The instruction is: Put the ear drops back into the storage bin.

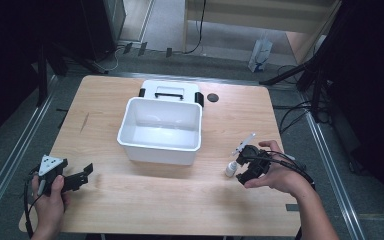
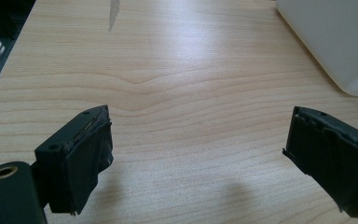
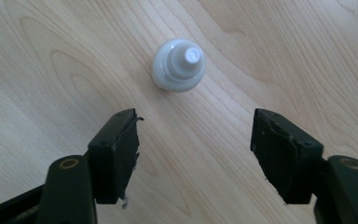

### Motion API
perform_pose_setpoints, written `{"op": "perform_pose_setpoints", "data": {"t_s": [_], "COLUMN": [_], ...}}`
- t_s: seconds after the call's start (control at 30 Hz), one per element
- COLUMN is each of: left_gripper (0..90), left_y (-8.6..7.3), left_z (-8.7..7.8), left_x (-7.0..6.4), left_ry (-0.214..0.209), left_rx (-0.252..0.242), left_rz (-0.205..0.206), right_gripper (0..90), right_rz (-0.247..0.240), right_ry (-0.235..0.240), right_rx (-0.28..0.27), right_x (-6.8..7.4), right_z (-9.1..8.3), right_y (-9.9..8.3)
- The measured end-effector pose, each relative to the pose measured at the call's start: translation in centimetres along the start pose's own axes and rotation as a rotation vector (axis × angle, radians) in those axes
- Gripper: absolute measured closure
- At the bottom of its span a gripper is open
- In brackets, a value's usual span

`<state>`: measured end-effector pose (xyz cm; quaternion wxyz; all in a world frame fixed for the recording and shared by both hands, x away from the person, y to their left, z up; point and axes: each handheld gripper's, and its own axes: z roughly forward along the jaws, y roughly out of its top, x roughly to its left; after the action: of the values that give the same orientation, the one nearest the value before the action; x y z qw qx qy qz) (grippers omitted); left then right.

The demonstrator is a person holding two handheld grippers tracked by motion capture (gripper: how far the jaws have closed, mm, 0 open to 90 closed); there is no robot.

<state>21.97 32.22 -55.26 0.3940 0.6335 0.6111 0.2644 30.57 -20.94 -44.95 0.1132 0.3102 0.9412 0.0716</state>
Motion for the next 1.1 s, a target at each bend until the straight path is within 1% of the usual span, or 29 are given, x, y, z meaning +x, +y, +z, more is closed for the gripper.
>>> {"op": "perform_pose_setpoints", "data": {"t_s": [0.07,0.13,0.23,0.27,0.3,0.33,0.37,0.4,0.43,0.47,0.53,0.57,0.67,0.8,0.83,0.9,0.97,1.0,1.1], "left_gripper": [8.0,8.0,8.0,8.0,8.0,8.0,8.0,8.0,8.0,8.0,8.0,8.0,8.0,8.0,8.0,8.0,8.0,8.0,8.0], "left_y": [0.0,0.0,0.0,0.0,0.0,0.0,0.0,0.0,0.0,0.0,0.0,0.0,0.0,0.0,0.0,0.0,0.0,0.0,0.0], "left_z": [0.0,0.0,0.0,0.0,0.0,0.0,0.0,0.0,0.0,0.0,0.0,0.0,0.0,0.0,0.0,0.0,0.0,0.0,0.0], "left_x": [0.0,0.0,0.0,0.0,0.0,0.0,0.0,0.0,0.0,0.0,0.0,0.0,0.0,0.0,0.0,0.0,0.0,0.0,0.1], "left_ry": [-0.001,-0.001,0.0,0.001,0.002,0.003,0.003,0.003,0.003,0.002,0.002,0.002,0.003,0.003,0.003,0.002,0.001,0.0,-0.005], "left_rx": [-0.001,0.001,0.002,0.001,0.001,0.001,0.001,0.001,0.001,0.001,0.002,0.002,0.002,0.002,0.003,0.002,0.002,0.003,0.005], "left_rz": [-0.002,-0.001,-0.002,-0.004,-0.004,-0.002,-0.002,-0.002,-0.002,-0.004,-0.004,-0.005,-0.003,-0.004,-0.004,-0.004,-0.004,-0.005,-0.006], "right_gripper": [33.6,34.3,40.2,42.1,44.3,48.5,48.5,54.4,54.4,57.1,57.8,59.8,61.9,63.5,64.4,66.8,67.1,68.7,70.6], "right_rz": [-0.008,0.005,0.013,0.007,0.001,0.002,0.002,0.006,0.006,0.025,0.025,0.025,0.017,0.024,0.04,0.053,0.052,0.063,0.073], "right_ry": [0.018,0.035,0.063,0.07,0.073,0.07,0.07,0.052,0.052,0.061,0.068,0.072,0.089,0.098,0.102,0.104,0.109,0.113,0.125], "right_rx": [-0.005,-0.001,0.007,0.008,0.016,0.023,0.023,0.024,0.024,0.019,0.019,0.018,0.033,0.025,0.02,0.029,0.032,0.035,0.03], "right_x": [-0.1,-0.1,-0.2,-0.2,-0.2,-0.2,-0.2,-0.4,-0.4,-0.7,-0.7,-0.8,-0.8,-0.8,-0.8,-0.9,-1.0,-0.9,-1.0], "right_z": [0.0,-0.1,0.0,0.2,0.2,0.2,0.2,0.2,0.2,0.2,0.2,0.2,0.5,0.5,0.6,0.8,0.9,1.2,1.5], "right_y": [0.7,1.1,1.7,1.9,1.9,2.1,2.1,2.2,2.2,2.4,2.4,2.4,2.6,2.9,3.1,3.3,3.3,3.5,3.5]}}
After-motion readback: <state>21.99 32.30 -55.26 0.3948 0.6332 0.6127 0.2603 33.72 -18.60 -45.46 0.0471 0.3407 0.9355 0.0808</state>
